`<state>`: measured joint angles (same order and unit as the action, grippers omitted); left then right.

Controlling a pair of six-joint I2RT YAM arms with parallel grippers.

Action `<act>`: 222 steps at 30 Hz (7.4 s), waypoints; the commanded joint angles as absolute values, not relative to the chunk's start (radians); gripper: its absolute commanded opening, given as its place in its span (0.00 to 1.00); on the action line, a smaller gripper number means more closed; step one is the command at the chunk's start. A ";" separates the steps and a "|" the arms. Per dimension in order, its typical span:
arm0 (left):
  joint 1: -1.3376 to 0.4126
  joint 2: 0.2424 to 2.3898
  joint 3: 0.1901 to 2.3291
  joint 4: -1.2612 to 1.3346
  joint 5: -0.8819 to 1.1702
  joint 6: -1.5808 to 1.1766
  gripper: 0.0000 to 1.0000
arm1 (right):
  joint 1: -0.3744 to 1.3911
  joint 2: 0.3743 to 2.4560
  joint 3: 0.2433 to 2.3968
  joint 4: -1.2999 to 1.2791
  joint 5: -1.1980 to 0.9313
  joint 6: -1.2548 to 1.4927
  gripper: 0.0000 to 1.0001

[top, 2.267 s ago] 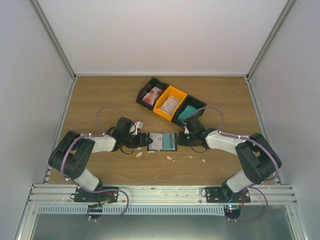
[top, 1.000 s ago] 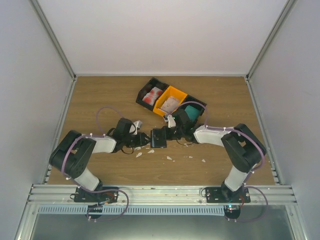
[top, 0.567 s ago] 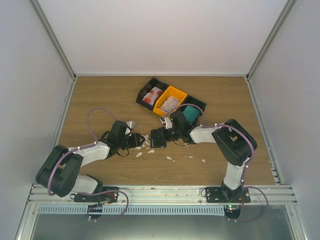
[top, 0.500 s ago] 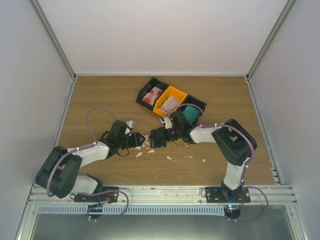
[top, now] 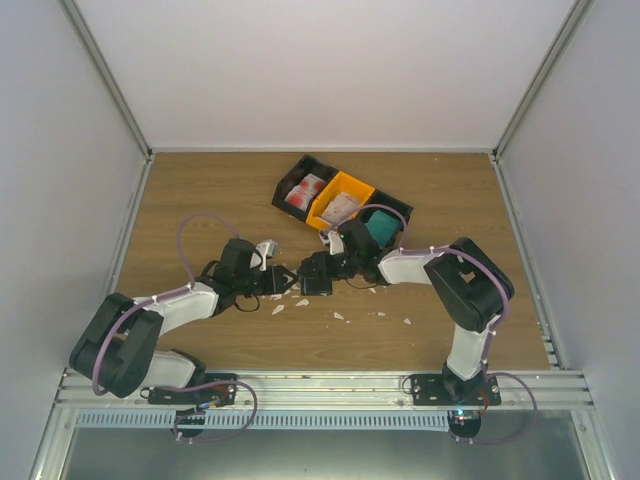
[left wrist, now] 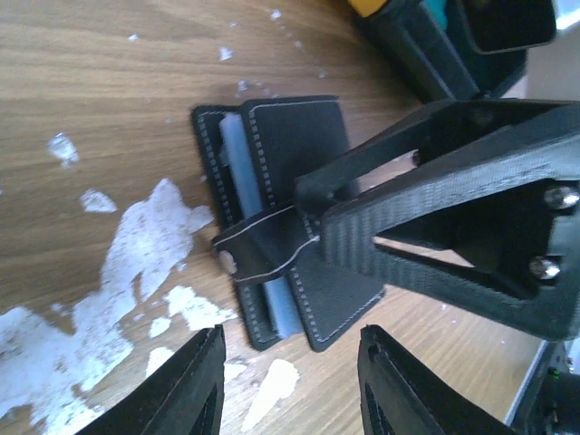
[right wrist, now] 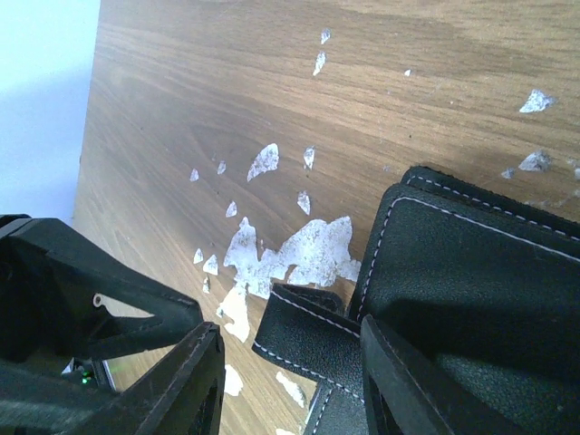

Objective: Put the credit cards into the card holder
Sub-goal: Close the card holder at the center of the board, then turn over the card holder at the center of the board, then close the card holder at the center of the board.

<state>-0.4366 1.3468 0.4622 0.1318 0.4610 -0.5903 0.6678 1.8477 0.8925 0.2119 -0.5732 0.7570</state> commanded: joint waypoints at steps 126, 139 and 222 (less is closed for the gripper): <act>-0.450 0.849 0.814 -0.297 0.142 -0.558 0.98 | 1.055 1.975 1.309 -0.667 0.234 0.738 0.30; -0.405 0.921 0.801 -0.313 0.205 -0.566 0.99 | 1.015 1.779 1.186 -0.407 0.122 0.669 0.46; -0.440 1.625 0.630 0.107 0.624 -0.592 0.67 | 0.720 1.567 0.933 -0.376 -0.053 0.566 0.01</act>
<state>-0.4320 1.5936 0.5995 0.0891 0.6571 -0.6125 0.7532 1.6051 0.9787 -0.5007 0.0544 0.6361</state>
